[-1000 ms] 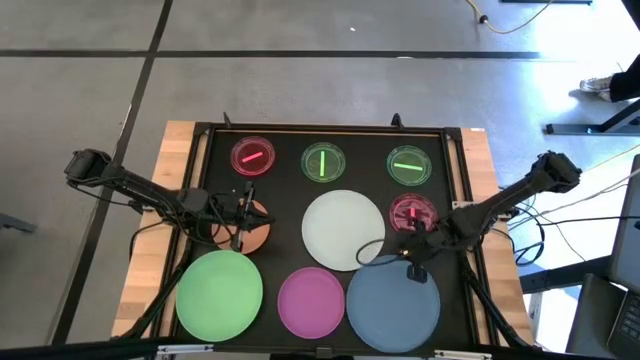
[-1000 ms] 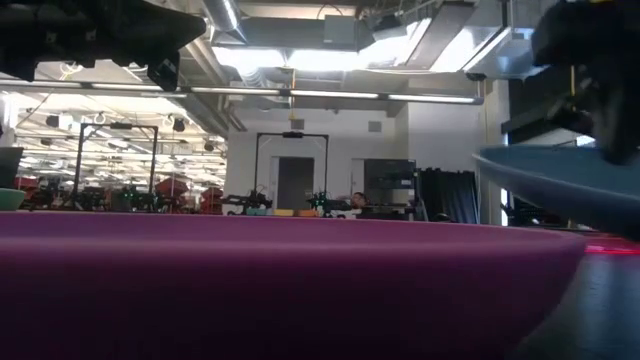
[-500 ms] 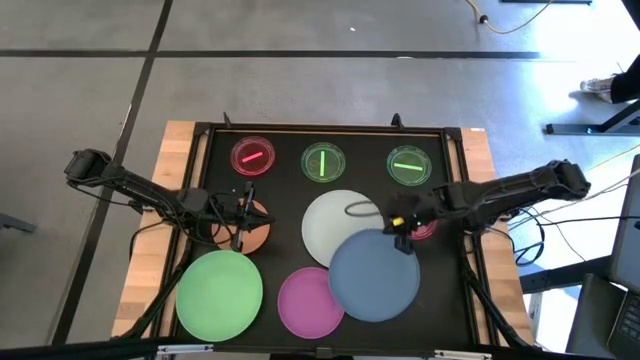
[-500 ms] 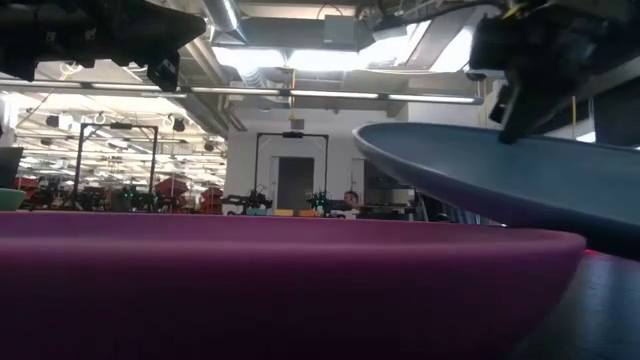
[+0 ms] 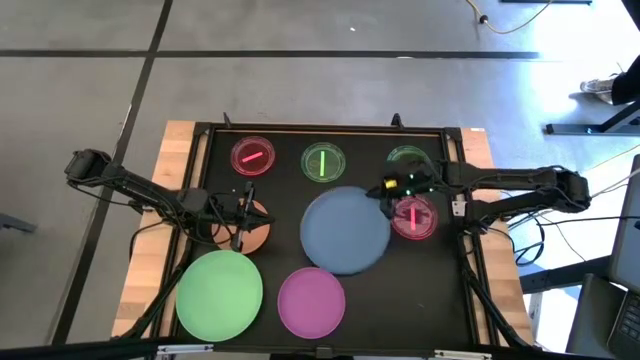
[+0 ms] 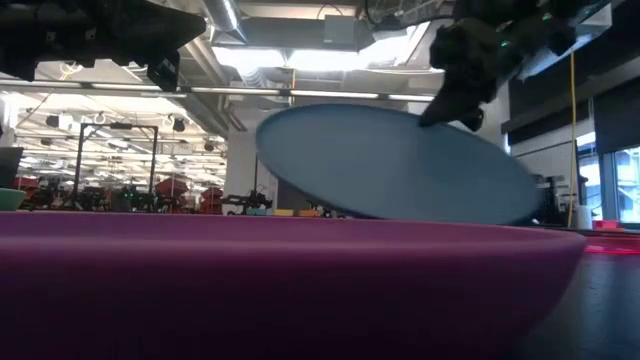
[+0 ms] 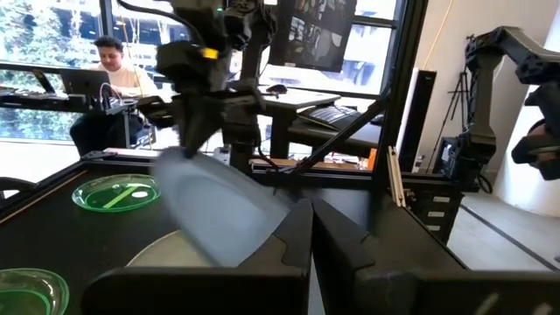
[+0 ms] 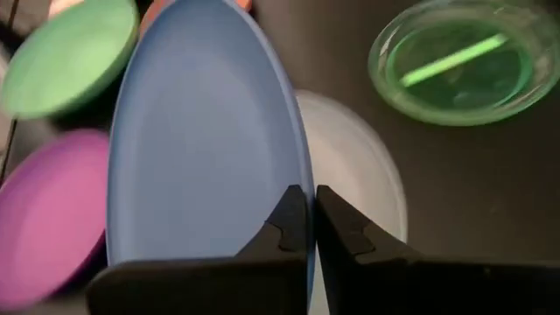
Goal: Stack plastic plates
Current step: Stack the blue plate on the white plate
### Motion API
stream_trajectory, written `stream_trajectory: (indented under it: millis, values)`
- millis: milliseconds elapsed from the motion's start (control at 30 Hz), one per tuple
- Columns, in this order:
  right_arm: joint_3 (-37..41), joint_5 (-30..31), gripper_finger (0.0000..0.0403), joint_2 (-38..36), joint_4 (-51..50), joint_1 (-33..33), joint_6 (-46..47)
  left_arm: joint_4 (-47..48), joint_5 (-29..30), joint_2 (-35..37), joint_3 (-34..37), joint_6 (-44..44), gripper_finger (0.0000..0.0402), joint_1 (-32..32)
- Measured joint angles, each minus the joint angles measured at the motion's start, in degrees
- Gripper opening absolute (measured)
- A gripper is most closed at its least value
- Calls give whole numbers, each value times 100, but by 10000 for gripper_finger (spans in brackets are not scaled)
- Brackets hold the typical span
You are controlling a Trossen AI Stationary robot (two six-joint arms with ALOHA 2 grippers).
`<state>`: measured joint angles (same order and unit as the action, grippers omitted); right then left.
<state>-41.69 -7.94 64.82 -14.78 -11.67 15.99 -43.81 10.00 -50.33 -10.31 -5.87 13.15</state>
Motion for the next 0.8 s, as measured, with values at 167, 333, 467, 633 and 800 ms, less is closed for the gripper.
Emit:
stream_trajectory:
  millis: [167, 333, 467, 633, 800]
  values:
    - [0, -12, 1, 305, 217, -344, 9, -8, 5, 0, 0, 0, 3, 0]
    - [0, -66, 1, 660, 94, -469, 19, -44, 7, 0, 0, 0, 3, 0]
    - [0, -25, 1, 944, 113, -466, 3, -46, 6, 0, 0, 0, 3, 0]
    - [10, 64, 1, 1431, 119, -463, -148, -46, 7, 0, 0, -1, 3, 0]
    - [13, 238, 1, 1839, 159, -452, -278, -45, 6, 0, 0, -2, 3, 0]
